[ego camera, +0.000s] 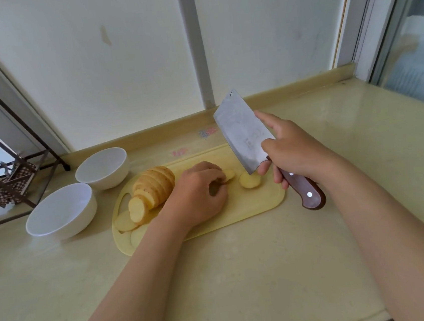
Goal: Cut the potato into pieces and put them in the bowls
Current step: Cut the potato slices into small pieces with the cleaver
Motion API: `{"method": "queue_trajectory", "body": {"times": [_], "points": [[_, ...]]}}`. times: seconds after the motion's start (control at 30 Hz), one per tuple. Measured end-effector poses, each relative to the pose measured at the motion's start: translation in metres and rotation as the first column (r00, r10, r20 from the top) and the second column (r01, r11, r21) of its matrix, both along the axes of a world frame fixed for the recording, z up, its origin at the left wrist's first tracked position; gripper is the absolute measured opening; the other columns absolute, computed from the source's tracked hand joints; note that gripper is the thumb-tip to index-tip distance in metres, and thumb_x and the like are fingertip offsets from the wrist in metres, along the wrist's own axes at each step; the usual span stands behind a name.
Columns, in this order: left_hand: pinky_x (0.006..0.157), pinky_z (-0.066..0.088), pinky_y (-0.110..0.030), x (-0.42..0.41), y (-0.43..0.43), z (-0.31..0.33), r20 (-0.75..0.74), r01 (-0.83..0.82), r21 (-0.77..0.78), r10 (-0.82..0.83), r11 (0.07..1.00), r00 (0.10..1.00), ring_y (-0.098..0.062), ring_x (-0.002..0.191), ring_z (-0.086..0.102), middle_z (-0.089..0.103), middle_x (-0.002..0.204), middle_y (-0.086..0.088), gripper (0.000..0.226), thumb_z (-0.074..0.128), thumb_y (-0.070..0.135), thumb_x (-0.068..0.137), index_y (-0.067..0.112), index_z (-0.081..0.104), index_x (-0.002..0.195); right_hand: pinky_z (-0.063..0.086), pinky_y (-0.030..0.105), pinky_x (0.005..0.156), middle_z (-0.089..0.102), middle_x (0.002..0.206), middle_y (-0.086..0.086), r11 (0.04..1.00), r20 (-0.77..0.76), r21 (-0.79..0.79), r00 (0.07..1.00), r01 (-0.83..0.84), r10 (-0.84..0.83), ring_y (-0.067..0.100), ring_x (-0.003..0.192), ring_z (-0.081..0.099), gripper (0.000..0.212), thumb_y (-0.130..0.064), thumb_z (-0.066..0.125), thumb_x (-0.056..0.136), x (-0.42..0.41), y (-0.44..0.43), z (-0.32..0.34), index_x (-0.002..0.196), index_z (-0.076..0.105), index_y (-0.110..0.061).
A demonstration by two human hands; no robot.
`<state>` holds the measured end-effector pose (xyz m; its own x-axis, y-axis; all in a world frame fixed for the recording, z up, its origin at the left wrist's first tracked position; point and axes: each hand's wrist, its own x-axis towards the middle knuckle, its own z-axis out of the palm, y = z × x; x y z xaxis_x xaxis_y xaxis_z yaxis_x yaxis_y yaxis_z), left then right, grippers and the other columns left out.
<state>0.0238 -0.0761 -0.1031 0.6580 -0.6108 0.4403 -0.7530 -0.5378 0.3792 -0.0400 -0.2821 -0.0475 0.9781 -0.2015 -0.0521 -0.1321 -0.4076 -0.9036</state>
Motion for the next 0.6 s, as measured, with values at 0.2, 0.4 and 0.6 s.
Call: {"method": "queue_trajectory", "body": {"times": [0.2,0.4,0.6], "points": [[0.072,0.054,-0.029,-0.003,-0.005,-0.002,0.011,-0.032,-0.061,0.033,0.998,0.999,-0.012,0.077,0.060,0.067,0.099,-0.001,0.012,0.073,0.019,0.086,0.008,0.077,0.092,0.053,0.035,0.045,0.074,0.064,0.010,1.000,0.011,0.006,1.000,0.002,-0.002,0.028,0.051,0.062,0.083,-0.003,0.032,0.094,0.000,0.004,0.001,0.162,0.021,-0.049],[0.071,0.052,-0.024,-0.004,-0.005,-0.001,-0.041,-0.016,-0.096,0.012,0.995,0.999,-0.014,0.077,0.062,0.066,0.095,-0.001,0.014,0.072,0.016,0.086,0.009,0.077,0.097,0.053,0.035,0.046,0.075,0.067,0.010,1.000,0.001,-0.002,1.000,-0.014,0.014,0.025,0.046,0.059,0.082,-0.004,0.033,0.094,-0.003,0.010,0.003,0.161,0.021,-0.051],[0.074,0.046,-0.023,0.002,0.001,-0.003,-0.007,0.046,-0.028,-0.046,0.999,0.999,-0.011,0.083,0.056,0.068,0.099,-0.001,0.015,0.068,0.004,0.085,0.010,0.077,0.095,0.052,0.033,0.045,0.074,0.074,0.015,0.998,-0.027,-0.049,0.999,-0.042,0.040,0.023,0.045,0.059,0.083,-0.004,0.033,0.094,-0.007,0.020,0.007,0.162,0.020,-0.050]]}}
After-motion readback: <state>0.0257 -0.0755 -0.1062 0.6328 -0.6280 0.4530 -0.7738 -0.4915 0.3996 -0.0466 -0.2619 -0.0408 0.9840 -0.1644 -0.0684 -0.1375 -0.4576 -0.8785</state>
